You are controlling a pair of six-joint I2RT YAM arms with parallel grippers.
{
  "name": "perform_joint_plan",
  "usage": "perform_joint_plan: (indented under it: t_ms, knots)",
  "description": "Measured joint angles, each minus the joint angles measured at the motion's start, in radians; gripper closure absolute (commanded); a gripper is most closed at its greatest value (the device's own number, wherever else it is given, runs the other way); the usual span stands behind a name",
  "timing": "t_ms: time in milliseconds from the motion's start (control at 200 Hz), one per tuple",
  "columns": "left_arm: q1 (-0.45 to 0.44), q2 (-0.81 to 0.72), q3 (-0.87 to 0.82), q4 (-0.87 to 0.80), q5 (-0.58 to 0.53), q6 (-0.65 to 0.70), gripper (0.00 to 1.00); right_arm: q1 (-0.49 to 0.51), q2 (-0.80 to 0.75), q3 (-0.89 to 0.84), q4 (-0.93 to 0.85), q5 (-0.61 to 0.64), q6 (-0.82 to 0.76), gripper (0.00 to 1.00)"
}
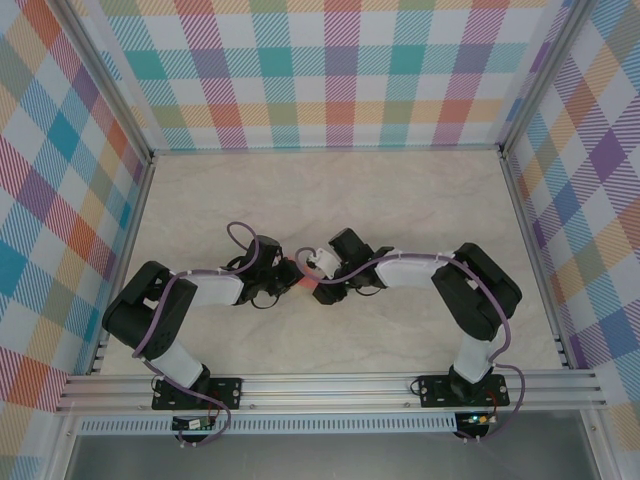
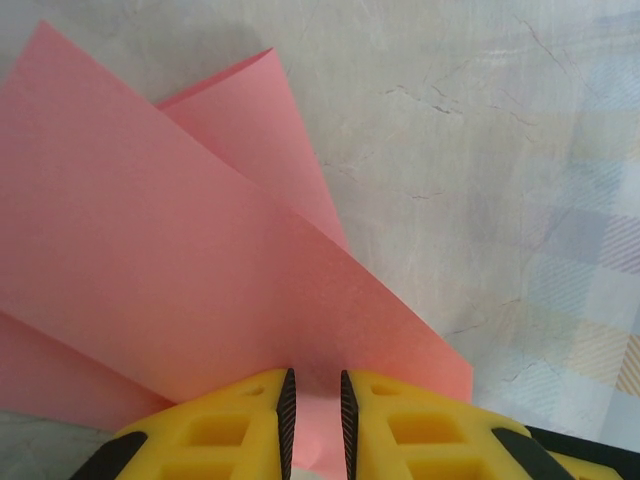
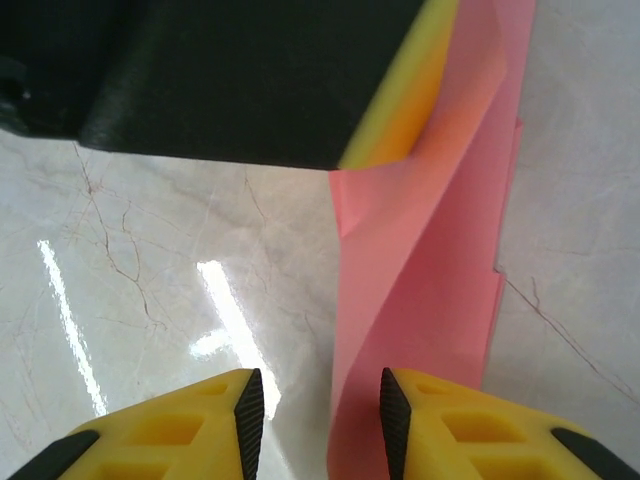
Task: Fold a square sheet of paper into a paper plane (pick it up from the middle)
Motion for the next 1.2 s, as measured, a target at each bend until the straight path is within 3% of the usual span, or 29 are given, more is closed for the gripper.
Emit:
perform_joint_plan:
  t_ms: [540, 825, 1200]
  knots:
    - [0.0, 0.0, 0.0, -0.003, 0.0, 0.0, 0.79, 0.005, 0.056, 0.056, 0.007, 0.02, -0.063, 0.76]
    - [0.0, 0.0, 0.007, -0.015, 0.0, 0.004, 0.79, 0.005, 0.079, 0.062, 0.007, 0.009, -0.069, 0.92]
    - [0.0, -0.085, 0.012, -0.078, -0.019, 0.03, 0.78, -0.011, 0.082, 0.069, -0.001, -0.101, -0.013, 0.95]
